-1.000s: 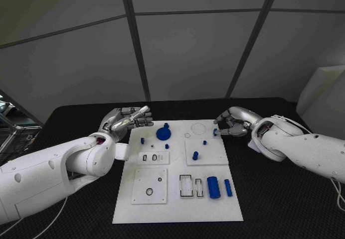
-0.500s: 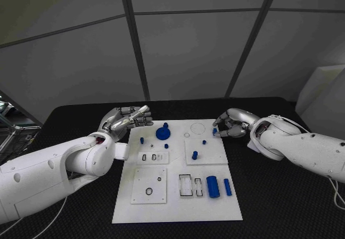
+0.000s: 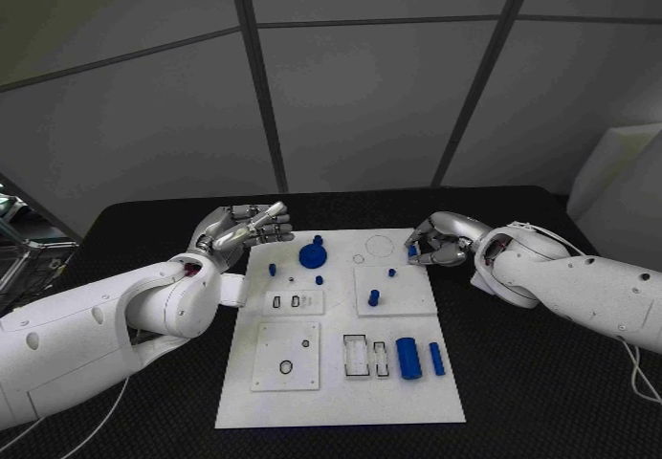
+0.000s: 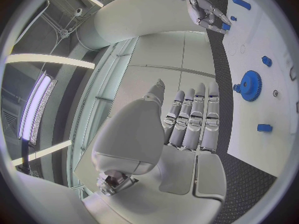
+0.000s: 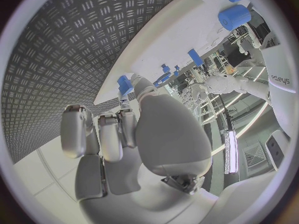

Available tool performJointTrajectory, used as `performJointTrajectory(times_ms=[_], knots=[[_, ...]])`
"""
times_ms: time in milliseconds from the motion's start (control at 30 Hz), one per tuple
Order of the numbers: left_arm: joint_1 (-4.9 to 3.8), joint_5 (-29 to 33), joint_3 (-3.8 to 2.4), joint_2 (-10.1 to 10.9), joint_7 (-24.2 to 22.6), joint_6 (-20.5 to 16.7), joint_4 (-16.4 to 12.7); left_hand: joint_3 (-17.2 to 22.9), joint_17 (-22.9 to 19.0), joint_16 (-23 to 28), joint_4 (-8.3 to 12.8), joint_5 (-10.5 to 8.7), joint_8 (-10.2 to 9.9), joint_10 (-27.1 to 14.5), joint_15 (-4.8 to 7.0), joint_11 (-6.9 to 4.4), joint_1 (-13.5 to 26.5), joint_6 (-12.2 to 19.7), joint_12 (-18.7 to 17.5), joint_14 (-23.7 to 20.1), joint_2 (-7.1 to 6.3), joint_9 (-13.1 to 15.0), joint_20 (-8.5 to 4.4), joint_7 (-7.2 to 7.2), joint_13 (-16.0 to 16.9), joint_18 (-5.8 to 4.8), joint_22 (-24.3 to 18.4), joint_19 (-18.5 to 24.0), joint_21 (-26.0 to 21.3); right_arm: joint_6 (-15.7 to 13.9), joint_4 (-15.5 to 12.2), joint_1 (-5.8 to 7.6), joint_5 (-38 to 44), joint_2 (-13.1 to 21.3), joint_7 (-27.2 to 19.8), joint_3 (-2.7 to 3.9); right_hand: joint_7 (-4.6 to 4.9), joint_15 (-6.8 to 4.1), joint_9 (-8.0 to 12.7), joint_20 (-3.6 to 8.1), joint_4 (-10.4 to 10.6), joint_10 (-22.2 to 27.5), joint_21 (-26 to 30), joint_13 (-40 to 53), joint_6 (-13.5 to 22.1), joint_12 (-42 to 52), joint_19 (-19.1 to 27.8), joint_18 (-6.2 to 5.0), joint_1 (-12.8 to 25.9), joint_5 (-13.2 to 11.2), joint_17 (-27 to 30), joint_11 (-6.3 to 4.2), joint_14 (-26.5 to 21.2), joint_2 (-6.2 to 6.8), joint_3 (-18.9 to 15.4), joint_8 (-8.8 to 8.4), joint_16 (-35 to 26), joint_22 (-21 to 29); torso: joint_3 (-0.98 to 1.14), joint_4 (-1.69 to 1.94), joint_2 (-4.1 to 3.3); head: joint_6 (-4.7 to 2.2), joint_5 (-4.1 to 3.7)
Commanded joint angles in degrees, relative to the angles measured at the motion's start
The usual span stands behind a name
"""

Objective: Assemble the parts on the task board

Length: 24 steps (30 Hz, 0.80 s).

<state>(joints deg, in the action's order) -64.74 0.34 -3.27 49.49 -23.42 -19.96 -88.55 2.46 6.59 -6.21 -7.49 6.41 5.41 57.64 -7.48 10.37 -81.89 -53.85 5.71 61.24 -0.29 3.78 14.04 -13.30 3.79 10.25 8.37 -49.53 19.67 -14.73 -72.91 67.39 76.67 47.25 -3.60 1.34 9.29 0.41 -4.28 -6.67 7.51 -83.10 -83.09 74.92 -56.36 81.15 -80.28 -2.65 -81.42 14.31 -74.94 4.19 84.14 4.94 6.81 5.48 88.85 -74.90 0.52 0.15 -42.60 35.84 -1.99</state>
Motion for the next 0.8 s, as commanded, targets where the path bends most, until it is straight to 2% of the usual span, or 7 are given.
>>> performJointTrajectory(times_ms=[33,367,600,800], knots=[[-0.07,-0.06,-0.05,-0.04,-0.74,0.58,-0.04,-0.04,0.09,0.18,0.26,-0.14,-0.32,0.31,-0.47,0.14,-0.32,-0.26,-0.27,-0.10,0.31,0.01,0.09,-0.24,-0.01,0.15,-0.06,0.49,-0.19,0.98,0.20,0.05,0.37,-0.19,-0.09,0.03,-0.16,-0.20,-0.07,0.07,-0.08,-0.28,0.03,6.53,-0.56,0.31,-0.12,-0.38,-0.02,0.22,-12.79,0.05,5.32,-0.57,0.07,0.35,0.07,-1.67,0.01,0.06,0.02,0.01,0.03],[-0.07,-0.06,-0.05,0.04,-0.70,0.56,-0.05,-0.04,0.09,0.18,0.26,-0.14,-0.32,0.31,-0.47,0.14,-0.32,-0.26,-0.27,-0.10,0.31,0.01,0.09,-0.24,-0.01,0.15,-0.06,0.49,-0.19,-0.50,0.80,0.00,1.44,-0.63,0.79,0.03,-0.94,-0.69,-0.28,0.41,0.01,-0.64,-0.37,6.93,-2.93,0.71,-0.73,-0.22,-0.16,0.27,-13.10,-0.59,5.40,-2.21,0.70,1.41,0.22,-2.46,0.00,-0.04,0.01,0.00,0.02],[-0.07,-0.06,-0.05,0.08,-0.66,0.55,-0.01,-0.04,0.09,0.18,0.26,-0.14,-0.32,0.31,-0.47,0.14,-0.32,-0.26,-0.27,-0.10,0.31,0.01,0.09,-0.24,-0.01,0.15,-0.06,0.49,-0.19,-1.51,0.93,-0.01,1.84,-0.71,1.38,0.03,-1.09,-0.92,-0.15,0.67,-0.20,-0.67,-0.48,6.95,-3.05,0.71,-0.91,-0.17,-0.37,-1.10,-13.21,-0.78,5.42,-2.38,1.01,1.44,0.26,-2.70,0.04,-0.02,0.01,0.02,-0.12],[-0.07,-0.06,-0.05,0.09,-0.61,0.55,-0.01,-0.04,0.09,0.18,0.26,-0.14,-0.32,0.31,-0.47,0.14,-0.32,-0.26,-0.27,-0.10,0.31,0.01,0.09,-0.24,-0.01,0.15,-0.06,0.49,-0.19,-1.81,1.00,-0.01,1.91,-0.77,1.56,0.03,-0.90,-0.88,0.08,0.72,-0.17,-0.48,-0.42,6.74,-2.47,0.47,-0.84,-0.18,-0.09,-1.62,-13.12,-0.66,5.40,-1.99,0.92,1.11,0.22,-2.61,0.04,-0.02,0.02,0.00,-0.13]])
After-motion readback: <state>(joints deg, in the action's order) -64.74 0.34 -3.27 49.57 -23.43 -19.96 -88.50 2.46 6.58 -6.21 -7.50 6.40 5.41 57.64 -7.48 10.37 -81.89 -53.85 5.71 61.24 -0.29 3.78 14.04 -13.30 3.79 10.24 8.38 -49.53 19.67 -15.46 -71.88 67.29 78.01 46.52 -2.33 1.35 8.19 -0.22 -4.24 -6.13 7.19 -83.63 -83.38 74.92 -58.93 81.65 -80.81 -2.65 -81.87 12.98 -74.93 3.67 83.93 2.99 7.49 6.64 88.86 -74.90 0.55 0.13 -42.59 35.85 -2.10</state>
